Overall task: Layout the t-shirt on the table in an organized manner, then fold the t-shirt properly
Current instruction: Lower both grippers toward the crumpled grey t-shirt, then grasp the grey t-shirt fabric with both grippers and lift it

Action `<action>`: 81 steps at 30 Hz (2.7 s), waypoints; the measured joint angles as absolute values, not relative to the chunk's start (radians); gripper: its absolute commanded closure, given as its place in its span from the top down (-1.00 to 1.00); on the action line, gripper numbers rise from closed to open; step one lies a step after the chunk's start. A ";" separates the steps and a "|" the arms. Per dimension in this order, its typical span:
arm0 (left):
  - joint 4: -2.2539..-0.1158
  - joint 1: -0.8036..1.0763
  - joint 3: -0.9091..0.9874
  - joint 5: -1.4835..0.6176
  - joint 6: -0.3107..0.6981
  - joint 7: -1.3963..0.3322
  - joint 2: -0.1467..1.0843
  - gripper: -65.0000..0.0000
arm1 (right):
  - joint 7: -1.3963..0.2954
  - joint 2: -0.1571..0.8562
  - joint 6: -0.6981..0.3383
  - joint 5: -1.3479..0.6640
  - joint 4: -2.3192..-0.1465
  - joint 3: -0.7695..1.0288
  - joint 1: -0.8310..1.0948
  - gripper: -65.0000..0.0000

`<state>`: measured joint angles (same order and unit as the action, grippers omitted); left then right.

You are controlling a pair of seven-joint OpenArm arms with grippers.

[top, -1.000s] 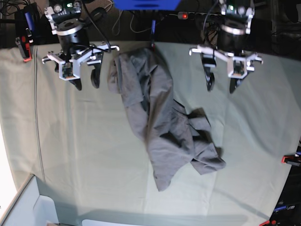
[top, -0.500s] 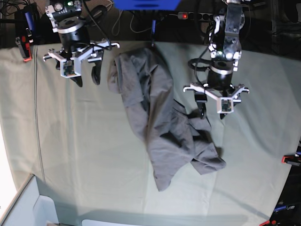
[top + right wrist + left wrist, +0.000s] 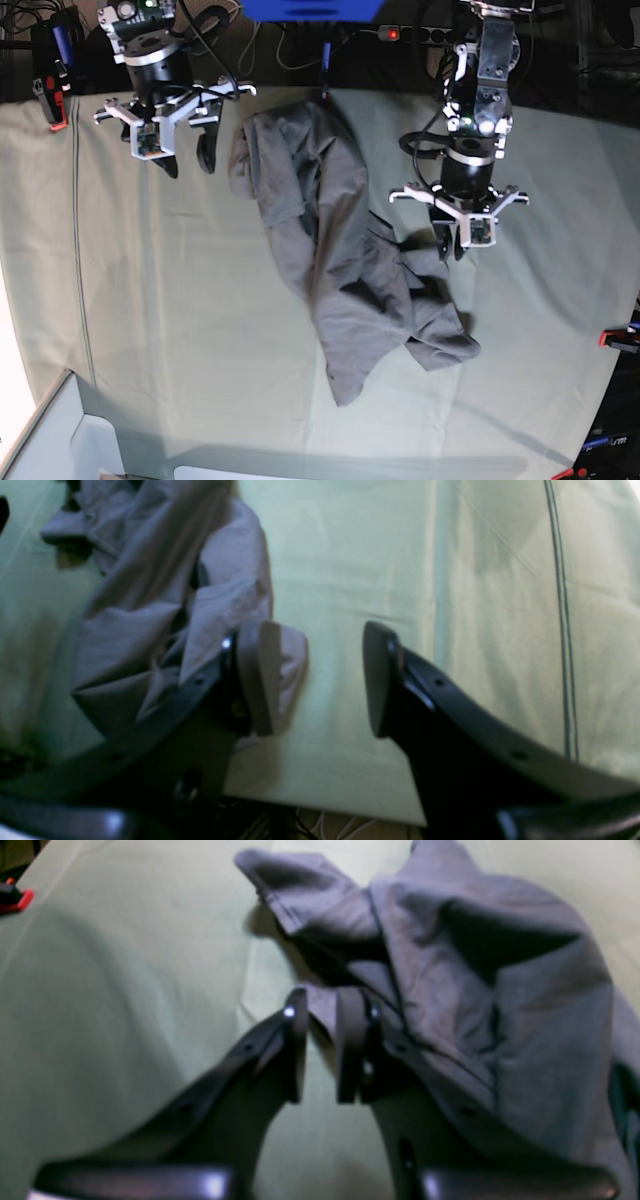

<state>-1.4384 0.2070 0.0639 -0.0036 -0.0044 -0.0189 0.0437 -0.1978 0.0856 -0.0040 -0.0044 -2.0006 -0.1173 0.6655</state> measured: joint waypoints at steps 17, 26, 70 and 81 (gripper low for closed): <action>-1.390 0.144 0.061 -0.004 -0.005 -0.018 0.041 -0.59 | -0.199 0.085 -0.004 -0.004 -2.001 -0.119 0.665 -0.16; -1.278 0.106 0.062 -0.004 -0.007 -0.023 0.008 -0.59 | -0.198 0.085 -0.004 -0.004 -2.001 -0.119 0.665 -0.16; -1.034 -0.006 0.064 -0.003 -0.005 -0.019 0.005 -0.98 | -0.196 0.089 -0.004 -0.004 -1.986 -0.114 0.660 -0.16; -1.242 0.071 0.325 -0.003 -0.004 -0.023 0.007 -1.00 | -0.192 0.097 -0.004 -0.004 -1.973 -0.133 0.633 -0.03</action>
<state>-1.2419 0.0711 0.3252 -0.0032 -0.0036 -0.0231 0.0071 -0.1925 0.0971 -0.0036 -0.0040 -1.9728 -0.1333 0.6327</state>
